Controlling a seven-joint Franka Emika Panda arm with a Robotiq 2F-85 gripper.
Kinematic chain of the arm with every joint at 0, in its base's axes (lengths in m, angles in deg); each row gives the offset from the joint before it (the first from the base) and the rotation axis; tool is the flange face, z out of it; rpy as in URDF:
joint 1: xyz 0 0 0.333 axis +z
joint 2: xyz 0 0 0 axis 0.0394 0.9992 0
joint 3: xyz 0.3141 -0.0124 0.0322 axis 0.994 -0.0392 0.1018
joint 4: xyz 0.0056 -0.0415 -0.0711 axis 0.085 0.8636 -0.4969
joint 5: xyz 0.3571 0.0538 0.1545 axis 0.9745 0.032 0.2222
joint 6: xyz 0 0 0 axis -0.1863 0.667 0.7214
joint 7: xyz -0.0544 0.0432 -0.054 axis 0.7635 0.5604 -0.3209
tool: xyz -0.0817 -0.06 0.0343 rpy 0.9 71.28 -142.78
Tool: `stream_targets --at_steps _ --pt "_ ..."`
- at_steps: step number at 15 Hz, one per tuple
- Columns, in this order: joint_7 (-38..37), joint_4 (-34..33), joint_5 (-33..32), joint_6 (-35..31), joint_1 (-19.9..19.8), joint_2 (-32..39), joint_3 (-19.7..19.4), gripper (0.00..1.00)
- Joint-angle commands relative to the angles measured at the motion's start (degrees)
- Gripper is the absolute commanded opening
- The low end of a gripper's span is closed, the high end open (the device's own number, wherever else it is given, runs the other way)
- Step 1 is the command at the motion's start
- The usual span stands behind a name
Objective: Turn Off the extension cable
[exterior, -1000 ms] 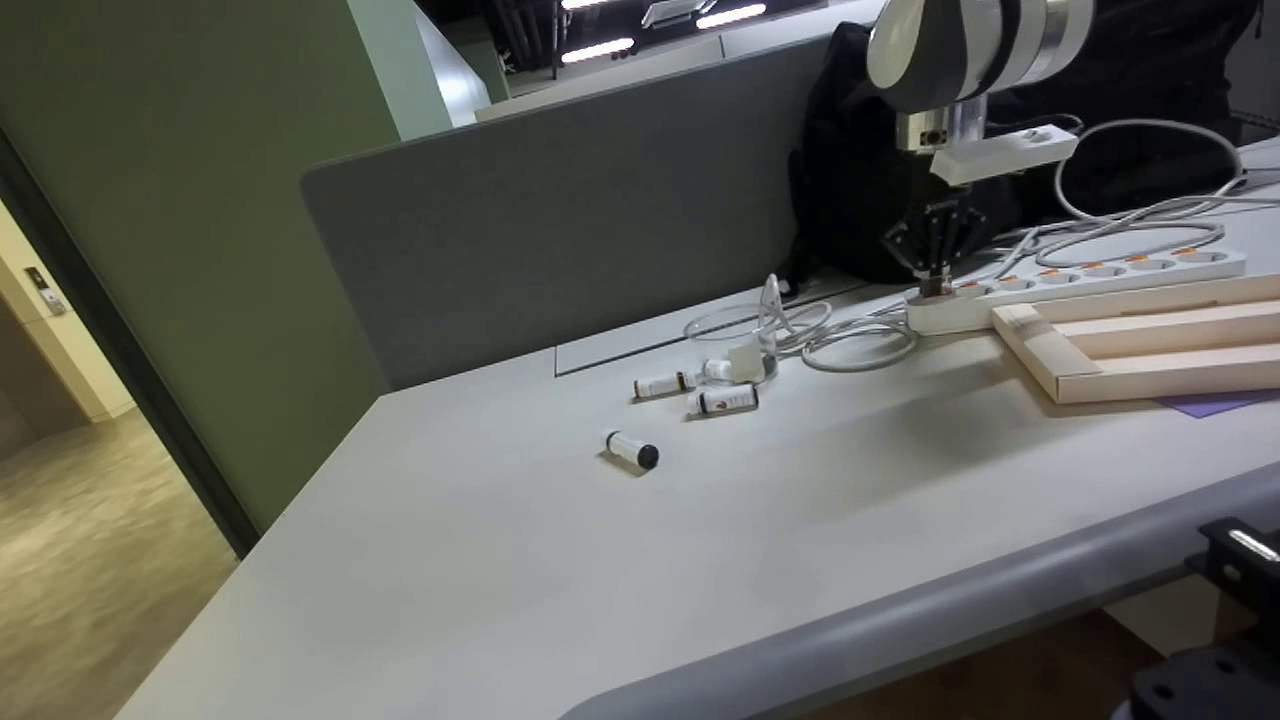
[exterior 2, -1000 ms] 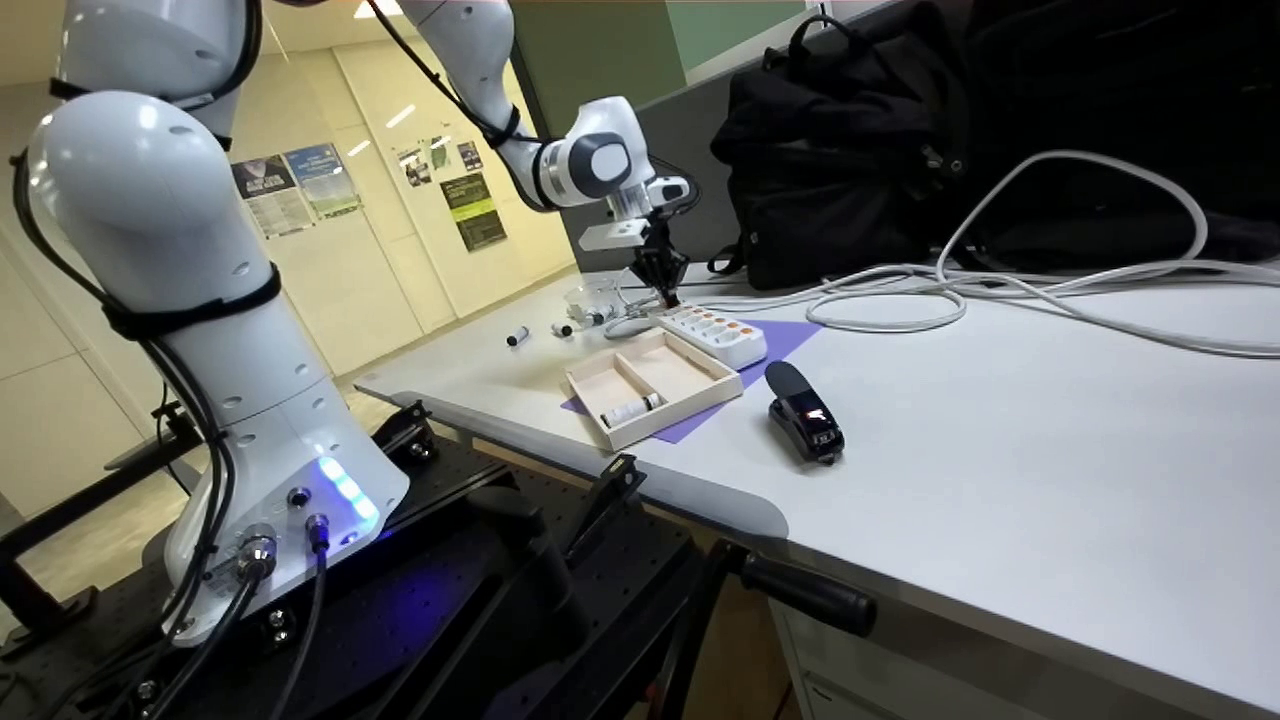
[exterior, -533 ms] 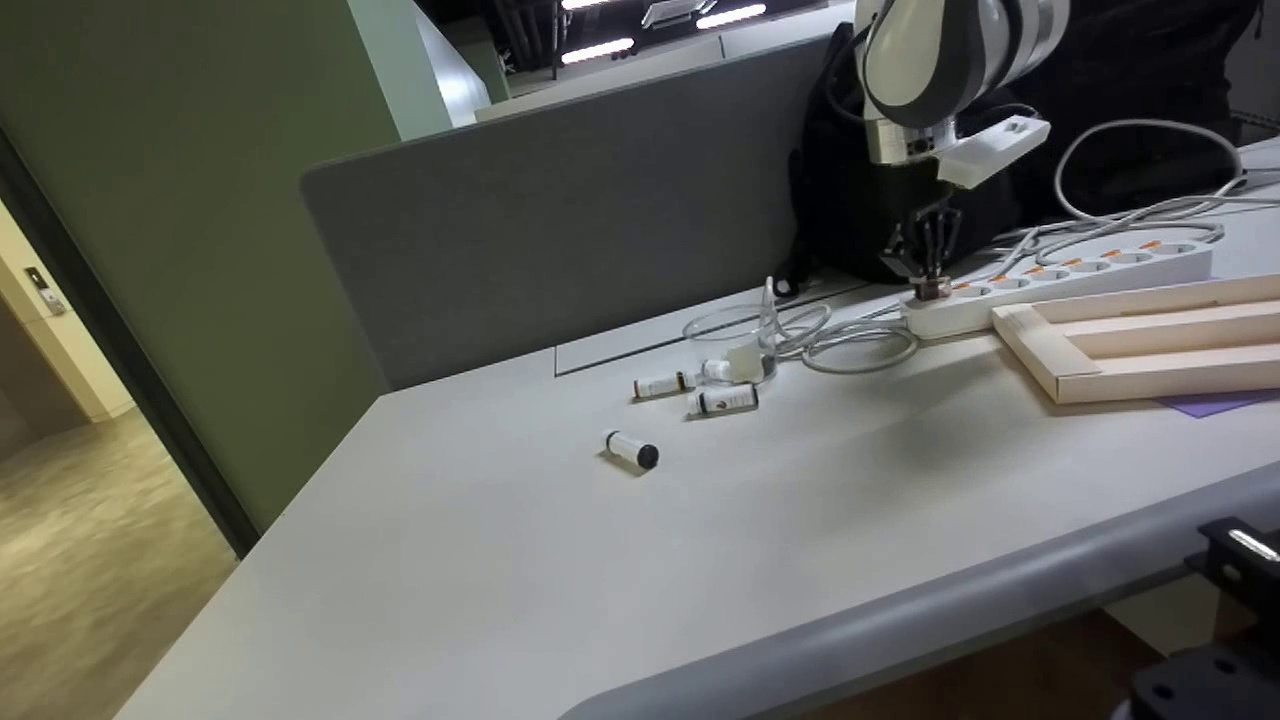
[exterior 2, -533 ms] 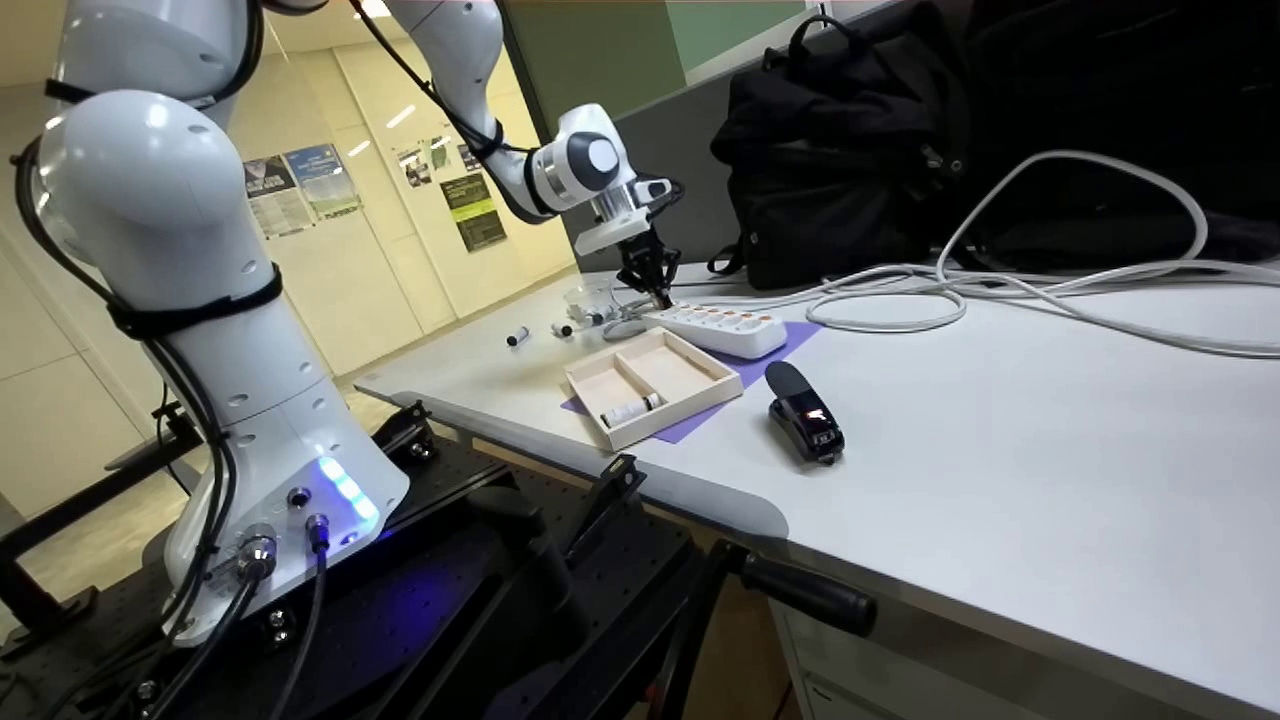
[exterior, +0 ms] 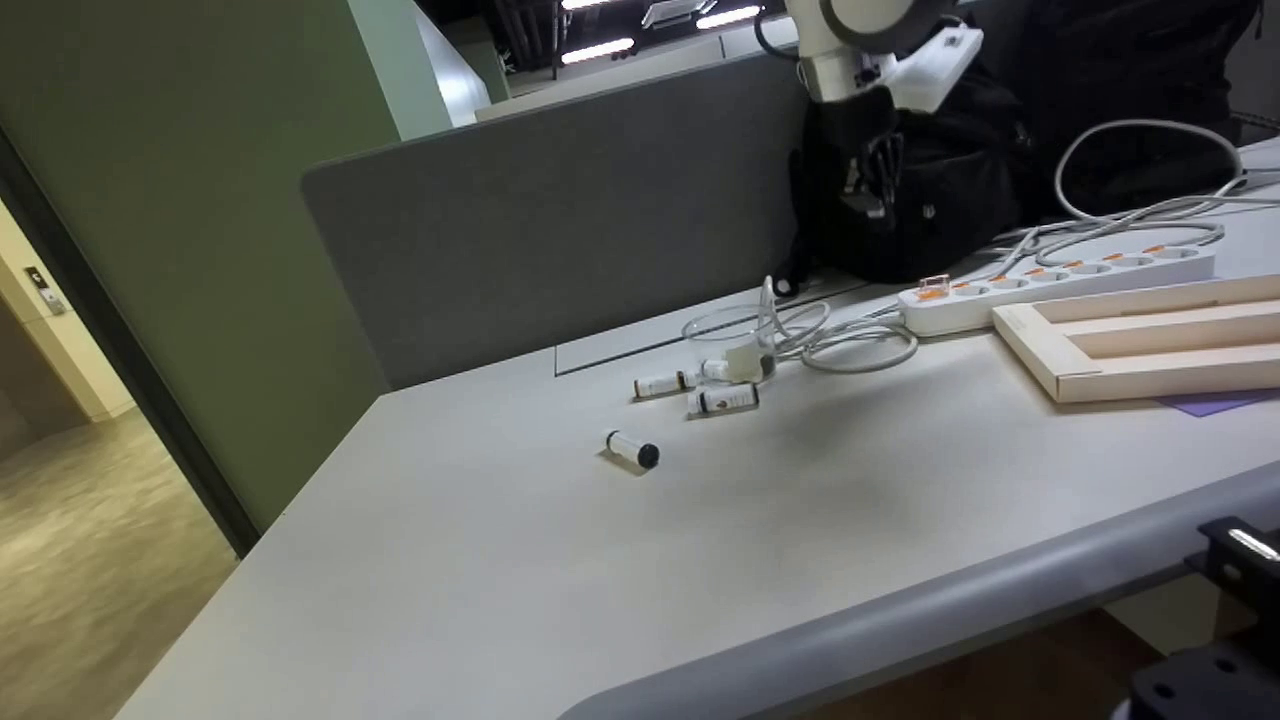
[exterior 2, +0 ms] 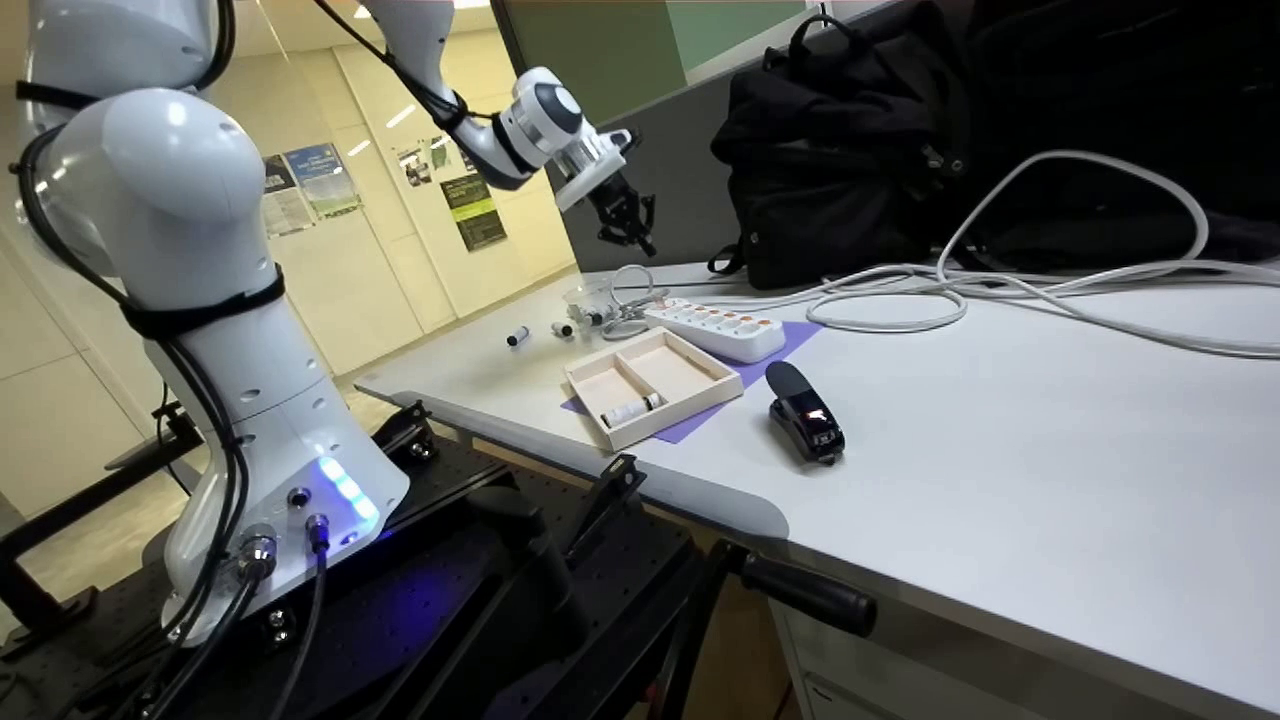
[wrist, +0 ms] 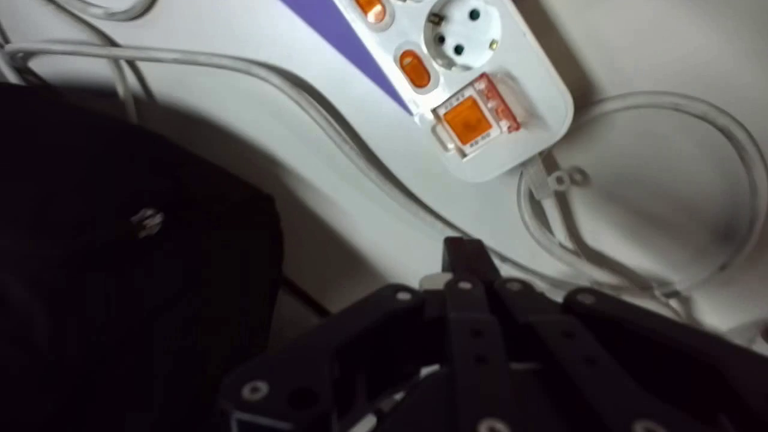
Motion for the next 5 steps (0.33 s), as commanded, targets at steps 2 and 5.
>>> stream_targets --at_steps 2,5 --pt "3.0 -3.0 6.9 15.8 -4.5 -11.6 6.0 0.4" --pt "2.9 -3.9 7.4 18.1 -6.1 -12.2 7.9 0.35"
